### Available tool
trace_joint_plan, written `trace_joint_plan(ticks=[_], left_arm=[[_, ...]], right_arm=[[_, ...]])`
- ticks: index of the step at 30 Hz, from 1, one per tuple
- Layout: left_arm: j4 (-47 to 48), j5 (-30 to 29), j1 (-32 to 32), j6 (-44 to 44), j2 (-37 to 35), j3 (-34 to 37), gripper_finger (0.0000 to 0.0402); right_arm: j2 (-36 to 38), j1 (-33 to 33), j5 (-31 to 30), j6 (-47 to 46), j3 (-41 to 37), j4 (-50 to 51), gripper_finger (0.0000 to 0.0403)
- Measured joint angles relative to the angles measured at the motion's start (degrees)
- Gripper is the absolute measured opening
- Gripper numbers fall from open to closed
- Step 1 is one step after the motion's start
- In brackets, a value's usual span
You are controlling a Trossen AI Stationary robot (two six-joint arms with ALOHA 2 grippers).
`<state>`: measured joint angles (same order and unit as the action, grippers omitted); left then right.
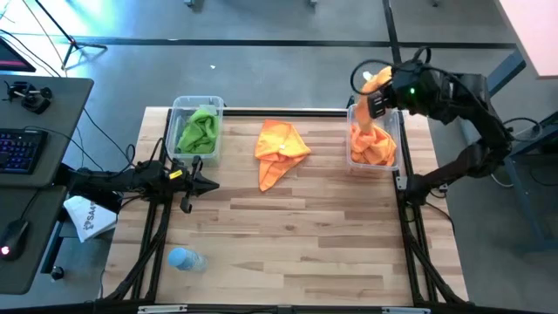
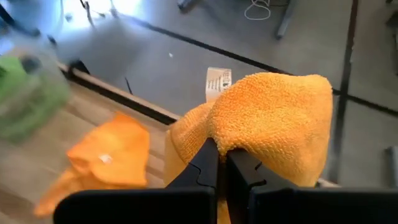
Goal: Sort microfiber towel by color & place in baskets
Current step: Put the orange microfiber towel into the right transparent bin
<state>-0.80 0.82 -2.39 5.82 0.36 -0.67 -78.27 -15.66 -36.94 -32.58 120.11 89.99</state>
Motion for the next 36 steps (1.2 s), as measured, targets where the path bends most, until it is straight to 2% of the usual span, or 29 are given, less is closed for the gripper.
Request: trace_joint_plan(ticks=[5, 10, 15, 23, 26, 29, 32, 36], left_arm=[[0.0, 0.0, 0.0, 0.0, 0.0, 0.0, 0.0000], [0.0, 0.0, 0.0, 0.0, 0.0, 0.0, 0.0000], [0.0, 0.0, 0.0, 0.0, 0.0, 0.0, 0.0000], [0.0, 0.0, 0.0, 0.0, 0.0, 0.0, 0.0000], [0.0, 0.0, 0.0, 0.0, 0.0, 0.0, 0.0000], [0.0, 0.0, 0.0, 0.0, 0.0, 0.0, 0.0000], [0.0, 0.0, 0.0, 0.0, 0.0, 0.0, 0.0000], [0.0, 0.0, 0.0, 0.0, 0.0, 0.0, 0.0000]], right_arm=[[1.6, -8.4, 8.7, 11.0, -6.2, -0.1, 0.0000], [6.2, -16.2, 17.0, 18.0, -21.9, 0.0, 0.0000], [11.4, -22.1, 22.7, 24.8, -37.1, -2.6, 0.0000], [13.1, -30.4, 33.2, 34.0, -54.5, -8.4, 0.0000], [12.0, -31.3, 34.2, 35.5, -56.6, -6.6, 0.0000], [11.6, -31.3, 31.5, 34.3, -55.0, 0.1, 0.0000], [13.0, -31.3, 28.5, 32.6, -51.6, -0.3, 0.0000], [14.4, -31.3, 26.3, 30.2, -43.2, -0.1, 0.0000]])
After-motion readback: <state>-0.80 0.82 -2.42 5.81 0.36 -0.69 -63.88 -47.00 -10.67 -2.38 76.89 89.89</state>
